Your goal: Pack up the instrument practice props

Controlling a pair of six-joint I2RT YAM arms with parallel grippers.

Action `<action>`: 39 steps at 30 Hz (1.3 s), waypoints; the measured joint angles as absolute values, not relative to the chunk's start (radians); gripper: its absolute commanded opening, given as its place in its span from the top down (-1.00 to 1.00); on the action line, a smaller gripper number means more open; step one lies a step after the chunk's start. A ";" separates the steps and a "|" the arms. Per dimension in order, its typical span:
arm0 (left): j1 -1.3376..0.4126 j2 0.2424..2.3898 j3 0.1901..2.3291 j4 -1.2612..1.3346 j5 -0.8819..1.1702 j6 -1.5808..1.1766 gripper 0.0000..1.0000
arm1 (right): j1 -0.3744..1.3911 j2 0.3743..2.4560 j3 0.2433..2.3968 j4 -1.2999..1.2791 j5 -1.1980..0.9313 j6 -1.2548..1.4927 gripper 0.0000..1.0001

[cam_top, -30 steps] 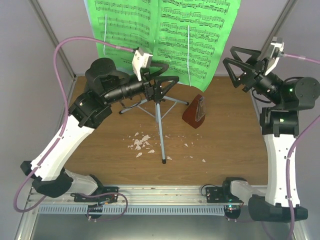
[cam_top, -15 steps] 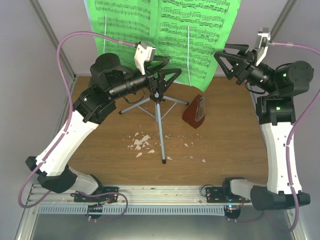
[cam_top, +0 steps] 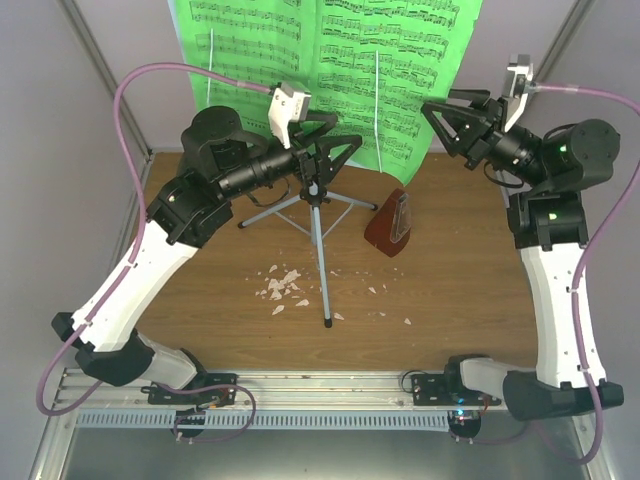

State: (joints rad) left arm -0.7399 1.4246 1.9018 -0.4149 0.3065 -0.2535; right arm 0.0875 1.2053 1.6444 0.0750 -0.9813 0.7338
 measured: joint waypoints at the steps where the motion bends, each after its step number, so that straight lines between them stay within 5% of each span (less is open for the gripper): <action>1: -0.740 1.426 1.902 -0.413 0.308 -0.255 -0.48 | 0.090 1.211 1.646 0.075 -0.975 0.731 0.18; 13: -0.747 1.523 1.951 -0.359 0.358 -0.305 -0.38 | 0.096 1.237 1.666 0.026 -0.908 0.679 0.97; 26: -0.766 1.589 2.014 -0.265 0.400 -0.355 0.30 | 0.096 1.237 1.667 0.025 -0.902 0.677 0.99; 32: -0.768 1.612 2.046 -0.243 0.412 -0.366 1.00 | 0.096 1.237 1.667 0.025 -0.902 0.677 0.99; 39: -0.767 1.615 2.030 -0.219 0.404 -0.348 1.00 | 0.096 1.236 1.667 0.025 -0.891 0.671 0.99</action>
